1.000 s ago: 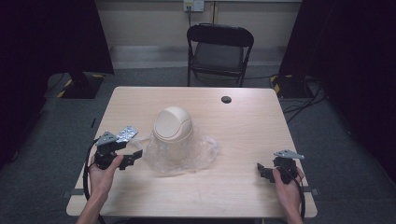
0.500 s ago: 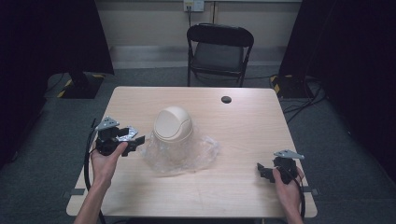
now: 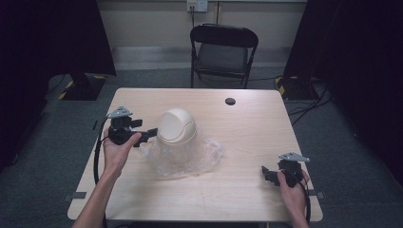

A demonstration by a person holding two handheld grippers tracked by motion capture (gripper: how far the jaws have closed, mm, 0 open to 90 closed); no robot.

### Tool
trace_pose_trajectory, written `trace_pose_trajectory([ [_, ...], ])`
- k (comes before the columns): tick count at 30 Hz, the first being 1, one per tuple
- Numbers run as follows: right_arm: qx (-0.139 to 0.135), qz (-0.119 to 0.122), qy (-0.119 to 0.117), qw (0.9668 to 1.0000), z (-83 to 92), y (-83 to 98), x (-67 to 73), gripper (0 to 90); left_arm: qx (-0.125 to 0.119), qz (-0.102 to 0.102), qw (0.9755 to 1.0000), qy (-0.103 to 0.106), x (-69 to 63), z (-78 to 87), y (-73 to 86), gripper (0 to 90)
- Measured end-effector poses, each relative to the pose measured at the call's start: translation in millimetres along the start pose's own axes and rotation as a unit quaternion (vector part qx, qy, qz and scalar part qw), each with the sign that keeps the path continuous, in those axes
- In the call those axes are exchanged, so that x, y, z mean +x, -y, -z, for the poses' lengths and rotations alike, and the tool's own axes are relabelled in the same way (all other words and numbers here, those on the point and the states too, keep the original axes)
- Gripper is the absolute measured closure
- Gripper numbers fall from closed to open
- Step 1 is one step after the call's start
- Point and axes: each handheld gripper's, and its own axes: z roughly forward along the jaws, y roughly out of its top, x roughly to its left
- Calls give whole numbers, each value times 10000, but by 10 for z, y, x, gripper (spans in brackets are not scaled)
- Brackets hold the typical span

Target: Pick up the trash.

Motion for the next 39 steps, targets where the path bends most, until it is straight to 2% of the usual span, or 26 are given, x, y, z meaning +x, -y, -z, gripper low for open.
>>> trace_pose_trajectory([
  [5, 0, -1, 0, 10000, 0, 0, 0, 109, 28, -78, 10000, 53, -22, -114, -77, 189],
  [11, 0, -1, 0, 10000, 0, 0, 0, 109, 256, -171, 9995, -2, -32, -258, -84, 181],
  [14, 0, -1, 1, 10000, 0, 0, 0, 109, 291, -110, 9995, 87, -22, -299, -72, 171],
  [25, 0, 0, 0, 10000, 0, 0, 0, 109, 495, -167, 9986, 67, -17, -417, -70, 158],
  [33, 0, 0, 0, 10000, 0, 0, 0, 109, 600, -87, 9980, 150, -24, -531, -62, 161],
  [39, 1, 0, 0, 10000, 0, 0, 0, 109, 658, -45, 9978, 103, -16, -577, -68, 163],
])
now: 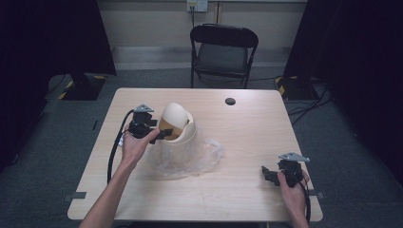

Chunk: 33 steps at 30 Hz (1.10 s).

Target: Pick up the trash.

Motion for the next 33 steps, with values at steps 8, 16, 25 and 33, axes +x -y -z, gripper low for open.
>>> trace_pose_trajectory([
  [8, 0, -1, 0, 10000, 0, 0, 0, 109, 45, -178, 9997, -163, -24, -24, -23, 182],
  [16, -2, 0, 0, 10000, 0, 0, 0, 109, -110, -243, 9996, -121, -9, 134, 7, 175],
  [25, 9, 3, -11, 10000, -3, -3, -2, 105, -397, -478, 9977, -276, -45, 489, 91, 171],
  [33, 7, 6, -14, 10000, -6, -4, -3, 104, -590, -98, 9976, -358, 226, 685, 337, 168],
])
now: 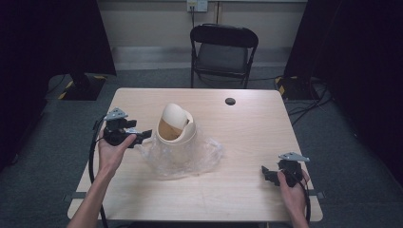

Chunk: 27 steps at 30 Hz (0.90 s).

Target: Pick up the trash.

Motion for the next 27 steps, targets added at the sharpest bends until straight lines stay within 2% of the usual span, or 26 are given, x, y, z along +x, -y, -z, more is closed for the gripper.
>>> trace_pose_trajectory([
  [3, 5, 6, -4, 10000, -1, -1, -2, 104, 21, 6, 9999, -168, 90, 78, 105, 170],
  [7, 6, 0, -4, 10000, 0, -1, 0, 105, 19, 268, 9992, -288, 271, 142, 319, 177],
  [11, 5, 6, -4, 10000, -1, -1, -1, 104, 212, 524, 9975, -424, 487, 121, 572, 182],
  [15, 4, 3, -5, 10000, -1, -1, -1, 104, 420, 652, 9960, -455, 669, 63, 733, 177],
  [21, 5, 6, -4, 10000, -1, -1, -1, 104, 447, 596, 9957, -557, 819, -31, 777, 175],
  [23, 6, 1, -4, 10000, 0, -1, -1, 104, 464, 606, 9957, -525, 850, -72, 783, 180],
  [27, 7, 0, -4, 10000, 0, -1, 0, 104, 609, 550, 9951, -543, 927, -145, 771, 183],
])
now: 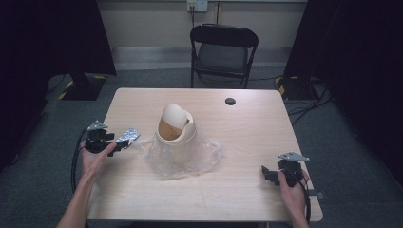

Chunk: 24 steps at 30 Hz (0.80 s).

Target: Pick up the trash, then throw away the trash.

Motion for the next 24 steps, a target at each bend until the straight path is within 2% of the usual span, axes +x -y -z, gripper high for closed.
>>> trace_pose_trajectory([
  [3, -2, 6, 0, 10000, 0, 0, -1, 104, 11, -32, 10000, -8, 43, -38, -27, 183],
  [6, -2, 7, 1, 10000, 0, 0, -1, 104, 175, -145, 9997, -99, 88, -120, -12, 187],
  [9, -2, 6, 0, 10000, 0, 0, -1, 104, 336, -76, 9993, -123, 154, -201, 37, 187],
  [11, -1, 1, 0, 10000, 0, 0, 0, 104, 252, 123, 9996, -22, 193, -225, 73, 197],
  [13, -2, 6, 0, 10000, 0, 0, -1, 104, 315, 105, 9994, -117, 196, -252, 94, 199],
  [15, -2, 5, 0, 10000, 0, 0, -1, 104, 308, -24, 9995, -82, 163, -268, 93, 198],
  [16, -1, 4, 0, 10000, 0, 0, -1, 104, 372, -154, 9991, -125, 142, -279, 86, 197],
  [17, -1, 0, 1, 10000, 0, 0, 0, 104, 372, -154, 9991, -125, 142, -279, 86, 194],
  [22, -1, 5, 1, 10000, 0, 0, -1, 104, 432, -573, 9967, -370, 57, -341, 80, 184],
  [24, -2, 6, 0, 10000, 0, 0, -1, 104, 385, -593, 9969, -335, 64, -336, 96, 184],
])
